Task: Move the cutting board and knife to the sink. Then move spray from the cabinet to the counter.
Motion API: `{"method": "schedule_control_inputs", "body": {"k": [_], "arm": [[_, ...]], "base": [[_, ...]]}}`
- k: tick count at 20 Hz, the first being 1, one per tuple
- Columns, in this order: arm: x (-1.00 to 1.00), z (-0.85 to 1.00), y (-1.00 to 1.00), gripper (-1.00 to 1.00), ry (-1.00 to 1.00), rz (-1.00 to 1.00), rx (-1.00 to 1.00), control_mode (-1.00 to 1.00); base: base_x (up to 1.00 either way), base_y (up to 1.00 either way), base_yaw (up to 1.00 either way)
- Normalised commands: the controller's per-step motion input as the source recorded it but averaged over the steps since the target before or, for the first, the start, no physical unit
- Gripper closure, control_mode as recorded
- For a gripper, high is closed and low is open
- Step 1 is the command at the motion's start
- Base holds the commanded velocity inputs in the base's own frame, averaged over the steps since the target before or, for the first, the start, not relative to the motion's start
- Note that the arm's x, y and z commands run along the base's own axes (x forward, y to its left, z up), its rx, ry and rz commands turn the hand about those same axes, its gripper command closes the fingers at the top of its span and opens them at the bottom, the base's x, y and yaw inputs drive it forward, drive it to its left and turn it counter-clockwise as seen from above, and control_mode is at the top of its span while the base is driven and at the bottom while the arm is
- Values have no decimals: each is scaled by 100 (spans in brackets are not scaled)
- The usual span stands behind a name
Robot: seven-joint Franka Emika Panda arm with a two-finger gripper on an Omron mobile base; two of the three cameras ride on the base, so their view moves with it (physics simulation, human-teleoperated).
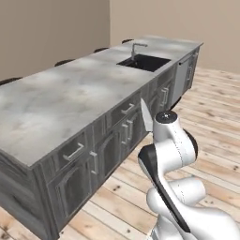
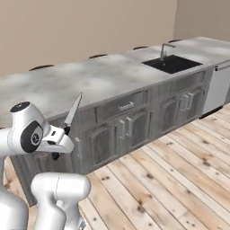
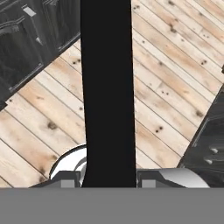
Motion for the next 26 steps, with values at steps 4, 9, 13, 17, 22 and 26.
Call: {"method": "schedule_control_inputs", "body": {"k": [4, 9, 13, 17, 22, 26], "arm": [[0, 0, 0, 100, 0, 0, 0, 100], [0, 0, 0, 100, 0, 0, 0, 100], [0, 0, 0, 100, 0, 0, 0, 100], [0, 0, 0, 100, 0, 0, 0, 100], [0, 0, 0, 100, 0, 0, 0, 100], [0, 0, 0, 100, 0, 0, 0, 100]], "base": [[100, -49, -2], [100, -68, 0], [100, -71, 3], [100, -59, 12], [100, -44, 21], [100, -41, 29]]}}
